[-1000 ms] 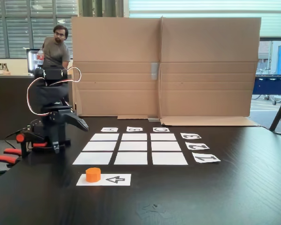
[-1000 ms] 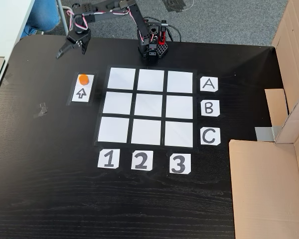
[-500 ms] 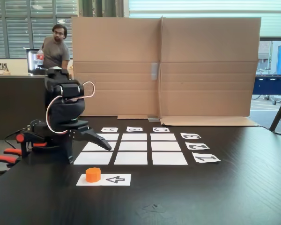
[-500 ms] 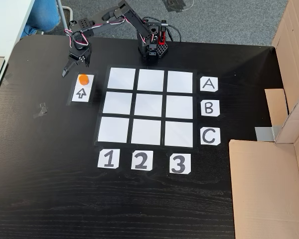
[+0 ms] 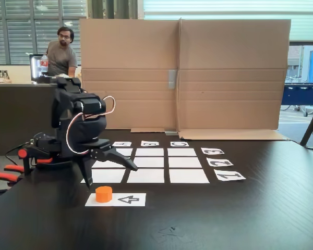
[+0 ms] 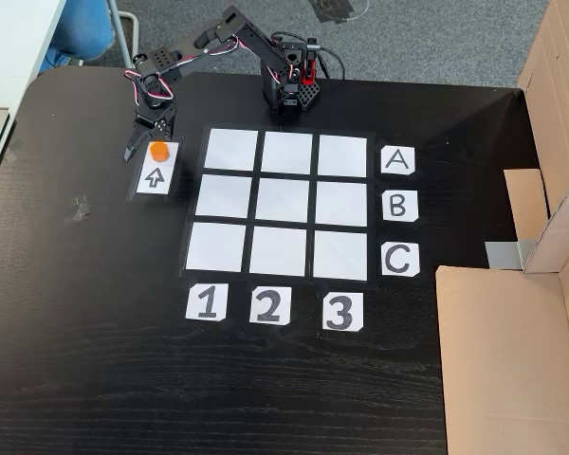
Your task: Pick up the round, orange token and place it in the grid on square B3.
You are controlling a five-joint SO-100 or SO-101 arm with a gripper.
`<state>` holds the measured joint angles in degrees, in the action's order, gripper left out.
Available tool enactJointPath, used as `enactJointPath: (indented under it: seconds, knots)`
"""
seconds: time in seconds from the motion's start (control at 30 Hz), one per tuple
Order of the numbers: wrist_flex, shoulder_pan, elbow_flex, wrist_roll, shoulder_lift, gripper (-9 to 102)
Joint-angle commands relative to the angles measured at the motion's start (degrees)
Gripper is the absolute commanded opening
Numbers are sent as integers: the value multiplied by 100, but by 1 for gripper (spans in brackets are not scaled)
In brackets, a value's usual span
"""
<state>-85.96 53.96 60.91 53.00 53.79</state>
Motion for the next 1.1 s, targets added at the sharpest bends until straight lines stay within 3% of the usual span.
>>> enactJointPath:
  seconds: [0.0,0.23,0.27,0.33,0.4,0.43,0.83,1.07]
  knots:
    - [44,-53,-290,70,-26,74]
    - [53,-70,-650,97,-404,74]
    - [70,-79,-668,97,-431,70]
    - [185,-132,-677,70,-439,46]
    - [431,-193,-642,53,-439,5]
    - [554,-202,-615,88,-439,-1]
    - [712,-105,-554,9,-387,-1]
    - [1485,-290,703,-149,1107,-1]
